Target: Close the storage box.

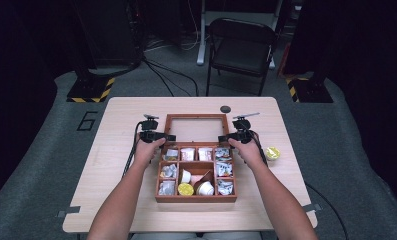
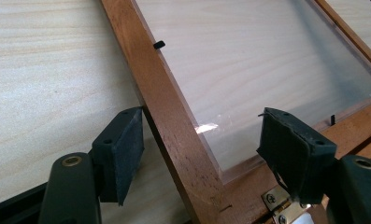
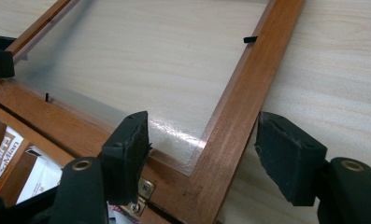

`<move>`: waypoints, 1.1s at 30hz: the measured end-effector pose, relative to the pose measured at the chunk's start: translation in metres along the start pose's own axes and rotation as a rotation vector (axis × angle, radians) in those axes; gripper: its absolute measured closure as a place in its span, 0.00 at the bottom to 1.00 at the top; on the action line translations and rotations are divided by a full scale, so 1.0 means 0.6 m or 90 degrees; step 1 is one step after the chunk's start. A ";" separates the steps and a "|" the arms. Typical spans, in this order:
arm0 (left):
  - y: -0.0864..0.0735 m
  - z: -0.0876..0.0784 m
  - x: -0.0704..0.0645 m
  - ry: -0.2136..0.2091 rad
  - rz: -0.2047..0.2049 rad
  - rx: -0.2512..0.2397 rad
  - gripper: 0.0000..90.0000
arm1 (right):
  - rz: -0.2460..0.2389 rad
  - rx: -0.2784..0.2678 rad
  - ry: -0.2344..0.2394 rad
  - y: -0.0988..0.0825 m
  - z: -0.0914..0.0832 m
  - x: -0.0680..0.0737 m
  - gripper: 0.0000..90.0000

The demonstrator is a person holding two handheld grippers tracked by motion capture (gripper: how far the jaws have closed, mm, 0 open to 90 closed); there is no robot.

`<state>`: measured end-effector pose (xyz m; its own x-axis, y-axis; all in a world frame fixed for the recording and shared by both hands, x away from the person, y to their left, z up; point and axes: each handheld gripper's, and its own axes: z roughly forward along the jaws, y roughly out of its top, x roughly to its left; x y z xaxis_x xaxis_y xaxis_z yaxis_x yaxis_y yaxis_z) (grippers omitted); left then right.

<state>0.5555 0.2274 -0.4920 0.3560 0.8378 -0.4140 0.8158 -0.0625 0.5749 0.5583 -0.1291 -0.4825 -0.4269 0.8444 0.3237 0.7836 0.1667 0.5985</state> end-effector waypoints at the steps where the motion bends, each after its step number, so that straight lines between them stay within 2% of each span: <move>1: 0.000 0.000 0.000 0.000 0.000 0.000 0.34 | 0.004 0.001 0.002 0.000 0.001 -0.001 0.38; 4: 0.000 0.002 0.001 -0.003 -0.007 -0.003 0.33 | 0.015 -0.001 0.005 0.000 0.003 -0.002 0.37; 6: 0.000 0.003 0.004 -0.007 -0.004 -0.004 0.33 | 0.012 -0.002 0.009 0.001 0.004 -0.004 0.37; 8: -0.001 0.005 0.005 -0.021 -0.018 -0.003 0.32 | 0.015 0.001 0.011 0.001 0.005 -0.006 0.37; 11: -0.001 0.006 0.004 -0.018 -0.012 -0.003 0.32 | 0.022 0.001 0.013 0.001 0.006 -0.007 0.37; 18: -0.001 0.008 0.002 -0.019 -0.018 -0.006 0.31 | 0.035 0.001 0.024 0.001 0.009 -0.011 0.36; 19: -0.001 0.007 0.003 -0.019 -0.011 -0.002 0.31 | 0.038 0.001 0.024 0.001 0.009 -0.011 0.35; 22: -0.001 0.009 0.003 -0.024 -0.022 -0.007 0.30 | 0.062 0.005 0.028 0.001 0.011 -0.010 0.34; 23: -0.001 0.009 0.005 -0.025 -0.016 -0.001 0.30 | 0.058 0.005 0.031 0.001 0.011 -0.012 0.34; 26: 0.000 0.010 0.007 -0.031 -0.020 -0.002 0.30 | 0.068 0.008 0.042 0.001 0.012 -0.015 0.35; 27: 0.000 0.011 0.007 -0.033 -0.023 -0.004 0.30 | 0.083 0.015 0.048 0.001 0.012 -0.014 0.36; 33: 0.001 0.013 0.007 -0.036 -0.026 -0.005 0.30 | 0.080 0.006 0.053 0.001 0.017 -0.018 0.35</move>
<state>0.5611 0.2267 -0.4993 0.3475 0.8072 -0.4772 0.8272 -0.0242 0.5614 0.5680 -0.1328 -0.4928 -0.3604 0.8138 0.4559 0.8372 0.0667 0.5428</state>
